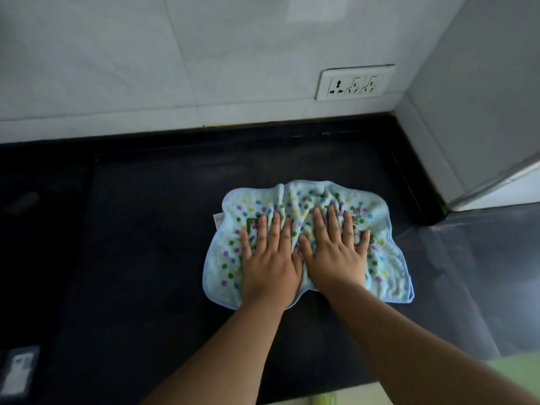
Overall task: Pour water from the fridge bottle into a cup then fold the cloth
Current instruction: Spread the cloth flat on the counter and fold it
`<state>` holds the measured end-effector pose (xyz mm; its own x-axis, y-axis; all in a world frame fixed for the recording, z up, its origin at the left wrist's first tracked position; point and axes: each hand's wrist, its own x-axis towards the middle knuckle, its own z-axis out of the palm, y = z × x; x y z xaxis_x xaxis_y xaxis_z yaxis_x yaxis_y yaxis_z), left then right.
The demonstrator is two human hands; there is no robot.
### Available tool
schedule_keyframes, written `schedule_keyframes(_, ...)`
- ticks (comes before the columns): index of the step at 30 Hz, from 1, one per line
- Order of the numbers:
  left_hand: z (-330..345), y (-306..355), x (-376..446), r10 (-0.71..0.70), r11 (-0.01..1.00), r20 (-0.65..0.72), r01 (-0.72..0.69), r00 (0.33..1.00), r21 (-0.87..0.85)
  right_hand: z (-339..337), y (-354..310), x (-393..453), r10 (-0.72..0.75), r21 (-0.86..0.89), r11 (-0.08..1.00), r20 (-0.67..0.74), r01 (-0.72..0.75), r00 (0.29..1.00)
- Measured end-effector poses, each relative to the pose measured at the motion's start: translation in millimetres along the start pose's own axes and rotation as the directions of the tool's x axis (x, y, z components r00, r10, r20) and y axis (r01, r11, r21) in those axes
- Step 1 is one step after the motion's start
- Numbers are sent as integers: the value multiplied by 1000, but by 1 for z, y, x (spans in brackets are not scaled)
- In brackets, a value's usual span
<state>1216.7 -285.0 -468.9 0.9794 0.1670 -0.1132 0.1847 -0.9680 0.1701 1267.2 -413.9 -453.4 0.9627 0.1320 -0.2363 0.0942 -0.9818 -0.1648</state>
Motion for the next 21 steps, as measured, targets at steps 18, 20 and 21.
schedule_keyframes(18, -32, -51, -136, -61, 998, 55, 61, 997, -3, -9, -3, -147, -48, 4, 999, 183, 48, 982)
schedule_keyframes(20, -50, -55, -138, -98, 995, -64, 96, 993, -37, -29, -10, -132, -95, 15, 995, 96, 94, 991)
schedule_keyframes(21, -57, -53, -141, -112, 992, -94, 105, 989, -73, -36, -15, -121, -128, 53, 991, 66, 125, 990)
